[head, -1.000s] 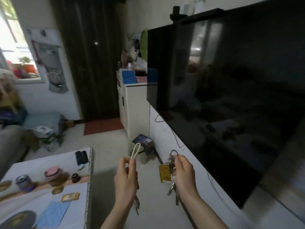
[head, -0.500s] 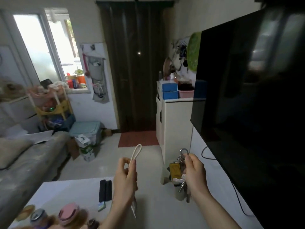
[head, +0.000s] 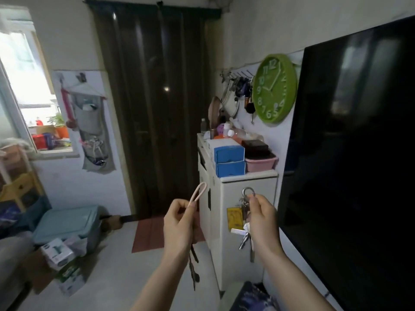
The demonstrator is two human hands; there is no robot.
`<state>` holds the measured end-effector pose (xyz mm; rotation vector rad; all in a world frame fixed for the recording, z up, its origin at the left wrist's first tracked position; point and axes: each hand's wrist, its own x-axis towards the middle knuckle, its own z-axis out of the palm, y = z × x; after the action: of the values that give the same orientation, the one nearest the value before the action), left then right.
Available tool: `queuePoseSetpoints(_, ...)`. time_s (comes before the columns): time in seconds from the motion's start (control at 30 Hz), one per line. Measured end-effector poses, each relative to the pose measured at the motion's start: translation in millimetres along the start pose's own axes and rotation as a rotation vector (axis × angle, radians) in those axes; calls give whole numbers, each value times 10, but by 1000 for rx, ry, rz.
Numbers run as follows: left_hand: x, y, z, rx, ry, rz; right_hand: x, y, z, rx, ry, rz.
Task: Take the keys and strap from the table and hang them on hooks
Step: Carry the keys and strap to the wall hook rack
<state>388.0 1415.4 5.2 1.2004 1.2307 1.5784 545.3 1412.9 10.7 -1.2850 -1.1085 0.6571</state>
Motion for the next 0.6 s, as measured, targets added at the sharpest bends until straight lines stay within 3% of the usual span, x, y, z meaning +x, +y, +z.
queuePoseSetpoints(0.37,3126,-396,71,-56,-12,43,2700,248,1854,13,53,-60)
queuePoseSetpoints(0.6,4932,-768,84,-117,-199,49,3901,423,2851,12,238,-99)
